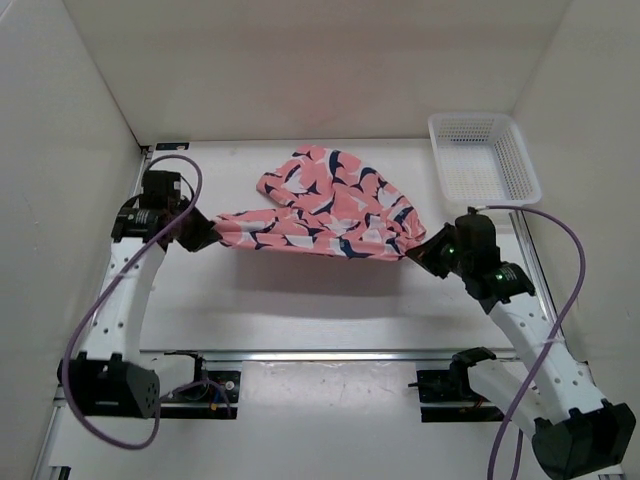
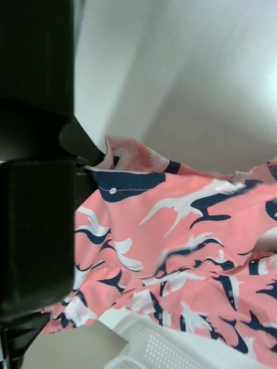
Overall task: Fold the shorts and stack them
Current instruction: Fold the shorts
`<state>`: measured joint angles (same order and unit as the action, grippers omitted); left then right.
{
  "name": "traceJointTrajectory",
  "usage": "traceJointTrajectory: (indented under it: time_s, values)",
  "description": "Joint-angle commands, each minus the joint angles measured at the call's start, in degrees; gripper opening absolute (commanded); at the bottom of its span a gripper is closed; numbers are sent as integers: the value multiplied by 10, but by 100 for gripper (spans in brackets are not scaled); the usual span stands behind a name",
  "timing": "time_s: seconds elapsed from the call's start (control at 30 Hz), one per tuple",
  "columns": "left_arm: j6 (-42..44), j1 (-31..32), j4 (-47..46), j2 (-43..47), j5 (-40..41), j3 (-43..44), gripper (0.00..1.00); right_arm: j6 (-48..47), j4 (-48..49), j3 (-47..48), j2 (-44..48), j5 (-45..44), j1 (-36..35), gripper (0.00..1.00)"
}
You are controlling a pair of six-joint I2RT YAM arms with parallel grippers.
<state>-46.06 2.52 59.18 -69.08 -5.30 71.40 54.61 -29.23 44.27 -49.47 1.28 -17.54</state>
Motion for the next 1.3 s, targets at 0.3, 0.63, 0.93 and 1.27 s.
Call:
traceJointTrajectory:
  time_s: [0.3,0.63,0.93,1.27]
  values:
    - [-28,-10,143,182,100,10,11,-82,-311,63,142,-70,7,0]
    - [58,33,74,-77,85,214,11,-45,-387,111,28,-115,7,0]
    - [113,122,91,-367,152,473,11,-10,-337,105,-51,-138,12,0]
    - [160,182,97,-593,185,772,11,-43,-274,67,-123,-144,86,0]
